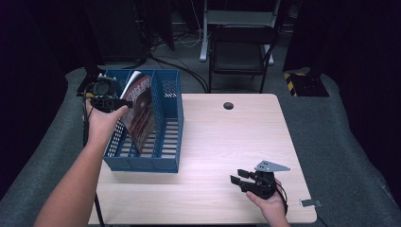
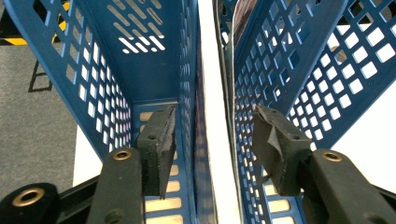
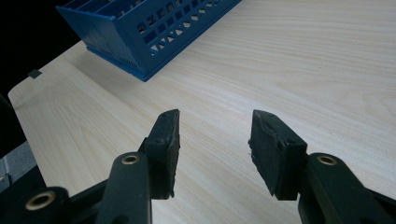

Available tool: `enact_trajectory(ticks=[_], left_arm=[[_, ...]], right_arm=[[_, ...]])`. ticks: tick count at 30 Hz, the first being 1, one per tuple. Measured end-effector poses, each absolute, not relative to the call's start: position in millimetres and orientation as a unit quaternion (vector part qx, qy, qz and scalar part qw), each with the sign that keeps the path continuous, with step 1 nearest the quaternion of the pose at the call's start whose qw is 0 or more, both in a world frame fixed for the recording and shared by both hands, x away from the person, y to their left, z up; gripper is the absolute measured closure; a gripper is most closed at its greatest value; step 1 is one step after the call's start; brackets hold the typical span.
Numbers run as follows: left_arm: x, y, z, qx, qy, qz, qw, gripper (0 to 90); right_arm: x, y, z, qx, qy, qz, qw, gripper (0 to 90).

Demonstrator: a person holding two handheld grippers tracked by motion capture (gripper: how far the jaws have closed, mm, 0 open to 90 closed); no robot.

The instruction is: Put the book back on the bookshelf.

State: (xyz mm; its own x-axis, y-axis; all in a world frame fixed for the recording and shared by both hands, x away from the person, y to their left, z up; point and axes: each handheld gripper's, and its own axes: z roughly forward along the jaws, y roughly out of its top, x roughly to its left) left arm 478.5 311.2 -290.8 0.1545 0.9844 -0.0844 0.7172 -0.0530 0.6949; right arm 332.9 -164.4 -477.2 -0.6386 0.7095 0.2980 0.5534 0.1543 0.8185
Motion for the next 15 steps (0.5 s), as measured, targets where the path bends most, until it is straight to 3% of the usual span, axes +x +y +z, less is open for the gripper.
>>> enact_trajectory(ticks=[15], left_arm=[[471.7,333.7,-288.7,0.692,0.613,0.202,0.325,43.9]], right_arm=[[334.2,-165.4,-479.2,0.422,0.755,0.496,0.077,52.1]])
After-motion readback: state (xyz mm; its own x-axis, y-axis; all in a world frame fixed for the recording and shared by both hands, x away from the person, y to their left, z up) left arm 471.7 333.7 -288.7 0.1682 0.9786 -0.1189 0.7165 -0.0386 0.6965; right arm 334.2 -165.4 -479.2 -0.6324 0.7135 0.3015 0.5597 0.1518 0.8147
